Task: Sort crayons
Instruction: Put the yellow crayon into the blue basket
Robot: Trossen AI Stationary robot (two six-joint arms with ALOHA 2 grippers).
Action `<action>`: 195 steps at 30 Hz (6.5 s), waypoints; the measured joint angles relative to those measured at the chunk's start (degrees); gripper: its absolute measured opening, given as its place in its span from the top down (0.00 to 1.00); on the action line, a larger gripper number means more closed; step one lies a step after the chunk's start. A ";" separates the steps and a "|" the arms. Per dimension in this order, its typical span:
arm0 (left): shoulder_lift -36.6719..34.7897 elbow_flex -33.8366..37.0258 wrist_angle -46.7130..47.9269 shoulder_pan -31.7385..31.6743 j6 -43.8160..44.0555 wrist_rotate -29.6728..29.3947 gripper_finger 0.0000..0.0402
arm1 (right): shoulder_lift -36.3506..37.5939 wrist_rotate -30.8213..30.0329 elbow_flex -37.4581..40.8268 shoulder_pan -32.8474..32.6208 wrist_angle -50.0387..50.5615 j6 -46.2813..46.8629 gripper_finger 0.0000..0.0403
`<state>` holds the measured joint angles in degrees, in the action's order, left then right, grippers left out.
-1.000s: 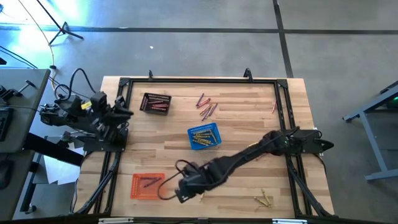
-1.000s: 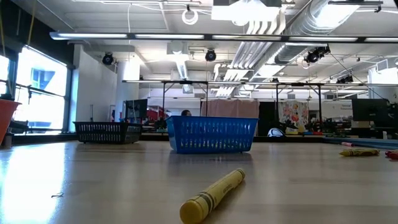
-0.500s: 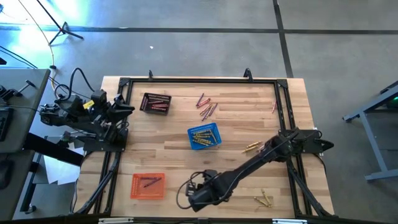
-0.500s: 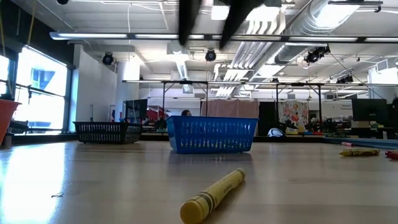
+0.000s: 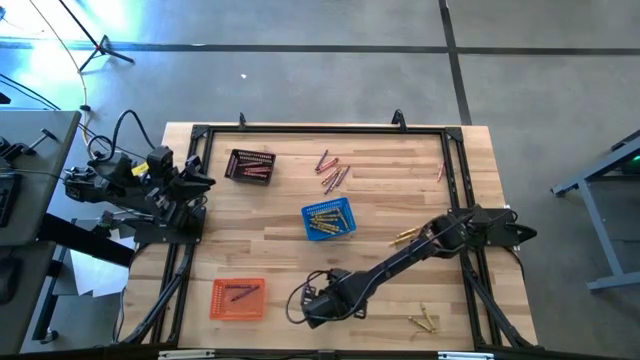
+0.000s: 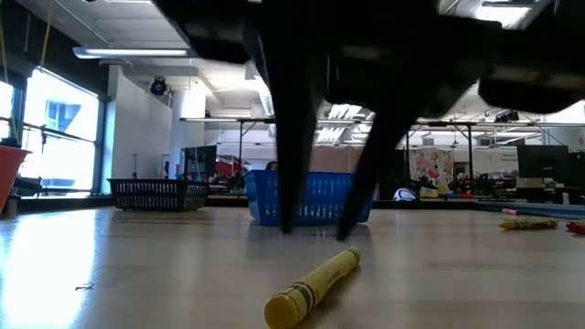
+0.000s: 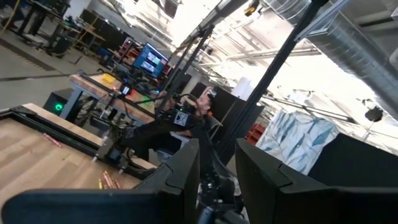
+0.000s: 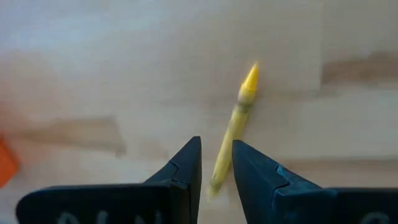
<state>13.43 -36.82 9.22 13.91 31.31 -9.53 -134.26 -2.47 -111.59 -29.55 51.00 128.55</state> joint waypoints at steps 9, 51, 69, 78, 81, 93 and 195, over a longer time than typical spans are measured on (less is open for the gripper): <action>0.00 0.00 0.08 0.00 -0.06 0.01 0.78 | -0.07 2.61 0.37 1.06 1.32 -1.18 0.82; 0.01 -0.02 -0.09 0.02 0.02 -0.01 0.78 | -3.30 -11.84 -13.93 2.50 13.91 -20.30 0.98; 2.11 -0.04 -1.63 0.01 7.56 -5.05 0.78 | 0.13 -25.53 -20.40 16.06 38.58 -69.20 0.98; 6.81 -0.04 -9.74 0.00 7.57 -6.64 0.78 | 0.20 -23.77 -18.31 23.77 34.75 -88.79 0.98; 7.98 -0.04 -10.80 0.01 7.59 -6.61 0.78 | 0.22 -21.05 -15.25 24.65 31.28 -93.84 0.98; 9.16 -0.02 -11.42 0.00 7.52 -11.05 0.78 | 0.24 -18.52 -11.26 24.27 26.13 -97.52 0.98; 21.92 0.00 -33.12 -3.85 -12.00 -12.80 0.78 | 47.34 -3.68 65.61 12.91 -11.52 -124.10 0.79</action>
<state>35.35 -36.82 -23.90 10.07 19.31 -22.33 -86.91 -6.15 -45.98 -16.64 39.48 4.45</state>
